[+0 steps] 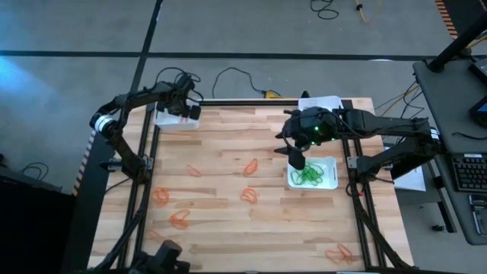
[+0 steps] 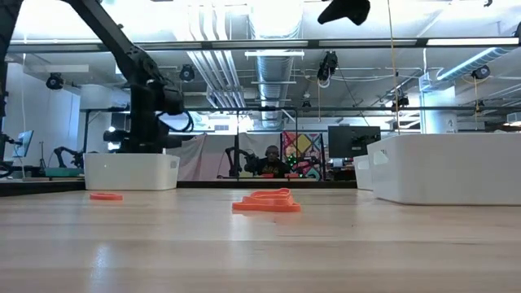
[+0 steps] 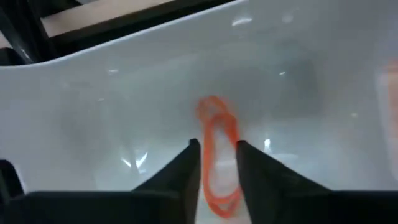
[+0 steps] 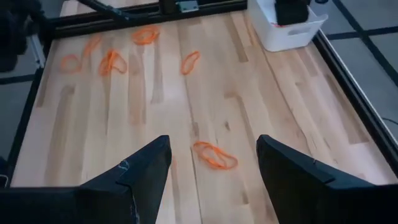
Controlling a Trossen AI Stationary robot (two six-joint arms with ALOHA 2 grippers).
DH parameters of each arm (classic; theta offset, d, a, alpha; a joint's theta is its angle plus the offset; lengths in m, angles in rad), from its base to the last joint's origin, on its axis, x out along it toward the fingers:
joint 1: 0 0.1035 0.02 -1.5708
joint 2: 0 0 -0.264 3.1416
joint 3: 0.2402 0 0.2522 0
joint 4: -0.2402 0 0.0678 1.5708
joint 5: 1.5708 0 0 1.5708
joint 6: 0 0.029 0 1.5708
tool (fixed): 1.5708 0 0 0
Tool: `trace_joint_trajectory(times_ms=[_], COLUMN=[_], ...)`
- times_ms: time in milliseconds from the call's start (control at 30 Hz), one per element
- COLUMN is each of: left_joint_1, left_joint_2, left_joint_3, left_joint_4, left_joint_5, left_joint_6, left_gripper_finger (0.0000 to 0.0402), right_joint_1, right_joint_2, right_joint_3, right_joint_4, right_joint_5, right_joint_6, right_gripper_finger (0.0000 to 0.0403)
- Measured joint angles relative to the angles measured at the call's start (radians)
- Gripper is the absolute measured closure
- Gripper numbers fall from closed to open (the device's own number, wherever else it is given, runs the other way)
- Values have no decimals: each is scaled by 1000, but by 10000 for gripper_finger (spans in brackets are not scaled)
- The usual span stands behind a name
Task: Sort rubber bands into baskets
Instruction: Put the orange rubber band into the top left white bin
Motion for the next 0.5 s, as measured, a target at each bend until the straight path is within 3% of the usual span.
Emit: trace_joint_trajectory(times_ms=[200, 367, 500], left_joint_1=[-81, -352, -622], left_joint_2=[-168, -416, -547], left_joint_3=[0, -29, -92], left_joint_4=[-62, -75, -73], left_joint_5=[19, 18, -45], left_joint_6=[-5, -47, -212], left_gripper_finger=[223, 164, 151], right_joint_1=[-1, -1, -1], right_joint_2=[0, 0, 0], right_joint_3=[0, 0, 0], right_joint_4=[0, 0, 0], right_joint_5=[4, 4, 4], right_joint_6=[84, 159, 195], right_gripper_finger=[172, 172, 172])
